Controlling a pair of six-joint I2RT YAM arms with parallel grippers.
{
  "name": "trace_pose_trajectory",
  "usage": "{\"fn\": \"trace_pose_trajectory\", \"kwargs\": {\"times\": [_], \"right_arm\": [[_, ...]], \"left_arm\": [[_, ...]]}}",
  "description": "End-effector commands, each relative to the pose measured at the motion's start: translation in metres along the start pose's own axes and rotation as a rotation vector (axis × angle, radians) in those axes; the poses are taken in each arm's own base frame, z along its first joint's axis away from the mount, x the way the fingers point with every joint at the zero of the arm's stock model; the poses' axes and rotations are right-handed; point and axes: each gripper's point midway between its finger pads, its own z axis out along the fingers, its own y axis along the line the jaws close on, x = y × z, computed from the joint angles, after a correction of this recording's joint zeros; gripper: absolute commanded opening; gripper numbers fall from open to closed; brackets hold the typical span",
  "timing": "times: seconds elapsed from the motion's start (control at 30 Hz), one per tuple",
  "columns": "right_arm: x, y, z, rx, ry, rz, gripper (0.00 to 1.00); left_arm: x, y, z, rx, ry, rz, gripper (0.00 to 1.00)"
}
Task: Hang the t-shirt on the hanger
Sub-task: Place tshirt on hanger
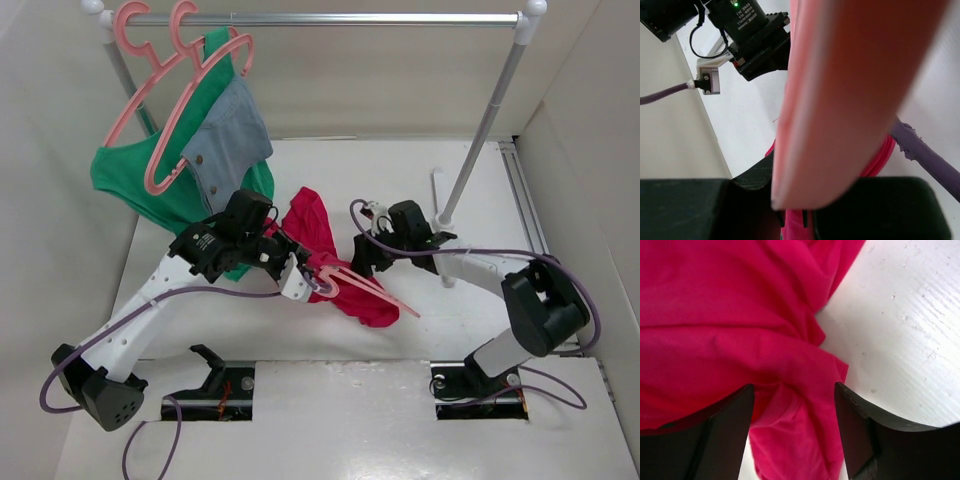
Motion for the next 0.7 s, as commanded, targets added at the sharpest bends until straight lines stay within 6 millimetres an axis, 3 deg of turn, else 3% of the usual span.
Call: {"fn": "trace_pose_trajectory", "kwargs": {"times": [0.0, 0.07, 0.2, 0.3, 0.37, 0.47, 0.5, 0.53, 0.6, 0.67], "right_arm": [[-0.023, 0.009, 0.01, -0.031, -0.048, -0.035, 0.69], [-0.014, 0.006, 0.013, -0.028, -0.027, -0.023, 0.68], [-0.007, 0.008, 0.017, -0.06, -0.001, -0.032, 0.5], [-0.005, 0.016, 0.024, -0.13, 0.027, -0.034, 0.24], [-0.001, 0.018, 0.025, -0.15, 0.039, -0.028, 0.0], [0.001, 0.007, 0.016, -0.126, 0.027, -0.006, 0.0], [0.007, -0.009, 0.009, -0.082, 0.018, 0.026, 0.0], [0.003, -0.015, -0.006, -0.045, -0.01, 0.033, 0.0], [0.004, -0.054, -0.034, 0.096, -0.066, 0.101, 0.0], [0.016, -0.069, -0.069, 0.189, -0.107, 0.156, 0.0]], "left_arm": [[-0.006, 0.01, -0.004, -0.052, -0.013, 0.015, 0.0], [-0.007, 0.012, -0.007, -0.068, -0.006, 0.016, 0.0], [0.001, 0.013, -0.007, -0.085, 0.028, 0.011, 0.0], [0.003, 0.021, -0.006, -0.123, 0.032, -0.004, 0.0], [0.006, 0.026, -0.008, -0.145, 0.051, -0.014, 0.0], [0.01, 0.029, -0.01, -0.161, 0.065, -0.029, 0.0], [0.01, 0.026, -0.01, -0.152, 0.066, -0.034, 0.0], [0.014, 0.027, -0.012, -0.159, 0.075, -0.042, 0.0], [0.022, 0.024, -0.012, -0.159, 0.111, -0.067, 0.0], [0.038, 0.025, -0.018, -0.196, 0.172, -0.143, 0.0]]}}
